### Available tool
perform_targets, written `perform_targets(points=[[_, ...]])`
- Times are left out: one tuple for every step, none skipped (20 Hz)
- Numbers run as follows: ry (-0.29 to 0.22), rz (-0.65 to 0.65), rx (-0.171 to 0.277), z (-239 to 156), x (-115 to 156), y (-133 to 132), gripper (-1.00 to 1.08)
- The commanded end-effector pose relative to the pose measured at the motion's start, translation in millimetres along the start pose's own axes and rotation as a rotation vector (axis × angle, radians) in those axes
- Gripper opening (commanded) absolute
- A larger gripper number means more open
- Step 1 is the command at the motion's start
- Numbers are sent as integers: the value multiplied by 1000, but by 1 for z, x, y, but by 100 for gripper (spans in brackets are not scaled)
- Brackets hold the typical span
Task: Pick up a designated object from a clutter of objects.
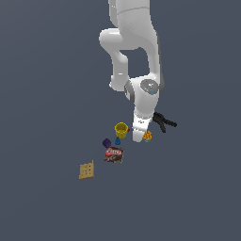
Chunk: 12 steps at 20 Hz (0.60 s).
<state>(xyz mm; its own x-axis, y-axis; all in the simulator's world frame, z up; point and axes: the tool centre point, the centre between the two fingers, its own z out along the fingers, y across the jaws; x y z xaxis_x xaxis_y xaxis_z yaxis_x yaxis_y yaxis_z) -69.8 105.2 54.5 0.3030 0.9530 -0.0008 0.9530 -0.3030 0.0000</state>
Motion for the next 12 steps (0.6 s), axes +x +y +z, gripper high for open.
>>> perform_targets(points=[[0,-2,1,10,0,-1,100],[0,-2,1,14,0,-1,100],[0,-3,1,19,0,-1,100],[0,-3,0,24,0,-1,100],[0,-4,0,28,0,-1,100],[0,-4,0,31,0,-1,100],[0,-4,0,34,0,-1,100],[0,-5,0,36,0,-1,100],[0,-5,0,38,0,-1,100],[0,-5,0,39,0,-1,100],[0,-5,0,40,0,-1,100],[0,-5,0,40,0,0,100]])
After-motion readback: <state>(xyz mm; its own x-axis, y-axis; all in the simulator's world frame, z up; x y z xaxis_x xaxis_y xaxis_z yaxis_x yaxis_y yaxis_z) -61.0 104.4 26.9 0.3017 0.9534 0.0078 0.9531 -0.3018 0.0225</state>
